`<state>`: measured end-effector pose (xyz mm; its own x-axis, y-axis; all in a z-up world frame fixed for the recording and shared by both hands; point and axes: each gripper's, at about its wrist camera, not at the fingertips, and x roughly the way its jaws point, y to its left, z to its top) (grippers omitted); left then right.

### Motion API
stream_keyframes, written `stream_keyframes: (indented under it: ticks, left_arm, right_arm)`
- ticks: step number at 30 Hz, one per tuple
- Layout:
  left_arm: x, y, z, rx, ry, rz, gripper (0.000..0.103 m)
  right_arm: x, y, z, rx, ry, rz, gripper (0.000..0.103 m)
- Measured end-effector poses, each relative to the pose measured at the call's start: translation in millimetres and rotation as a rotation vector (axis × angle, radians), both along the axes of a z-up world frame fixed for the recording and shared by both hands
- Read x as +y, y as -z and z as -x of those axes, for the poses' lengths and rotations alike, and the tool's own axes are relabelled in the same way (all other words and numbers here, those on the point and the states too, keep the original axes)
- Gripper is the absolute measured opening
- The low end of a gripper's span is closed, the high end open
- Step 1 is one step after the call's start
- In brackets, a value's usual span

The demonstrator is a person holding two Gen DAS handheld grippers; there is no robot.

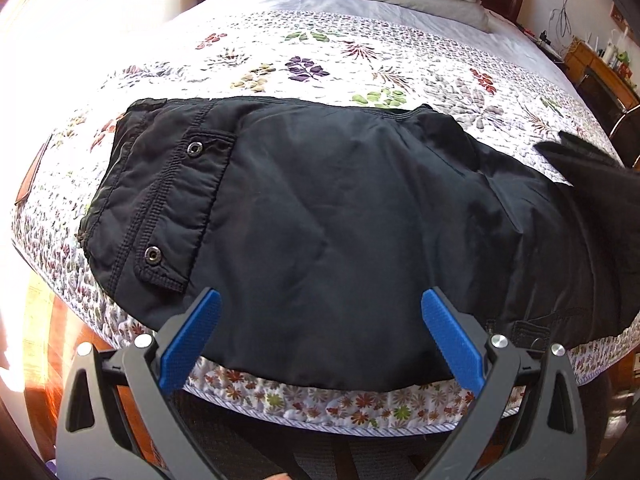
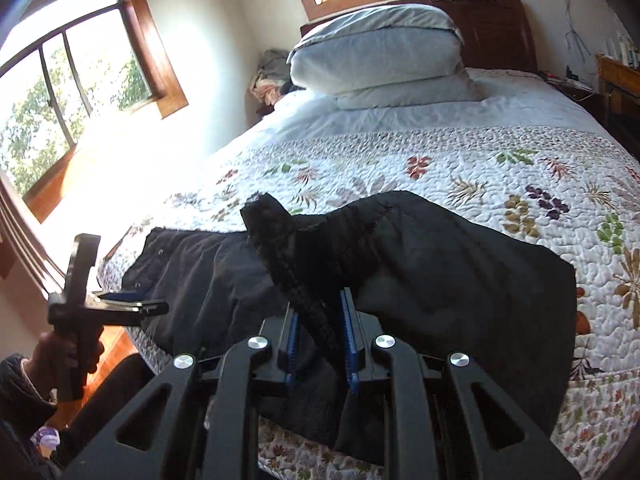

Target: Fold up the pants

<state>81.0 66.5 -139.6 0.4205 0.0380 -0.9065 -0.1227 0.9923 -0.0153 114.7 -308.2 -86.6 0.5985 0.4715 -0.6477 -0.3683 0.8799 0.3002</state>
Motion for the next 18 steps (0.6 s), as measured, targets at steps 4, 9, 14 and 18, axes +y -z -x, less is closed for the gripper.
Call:
stream_keyframes:
  ticks: [4,9,14,18]
  left_arm:
    - [8.8,2.9,0.8,0.002,-0.016,0.01,0.1]
    - [13.8,7.4,0.3,0.004,-0.024,0.026,0.1]
    - [15.9,10.8,1.1,0.009,-0.031,0.04,0.1]
    - [19.1,10.7,1.0,0.003,-0.04,0.048,0.1]
  right_arm:
    - [33.5,30.3,15.9,0.05,-0.096,0.116,0.019]
    - [49.2,52.9,37.1,0.079,-0.166,0.221,0.019]
    - [42.6,39.4,40.6,0.077,-0.191,0.145,0.05]
    - [41.1,13.0,42.9,0.037,-0.2,0.036,0.059]
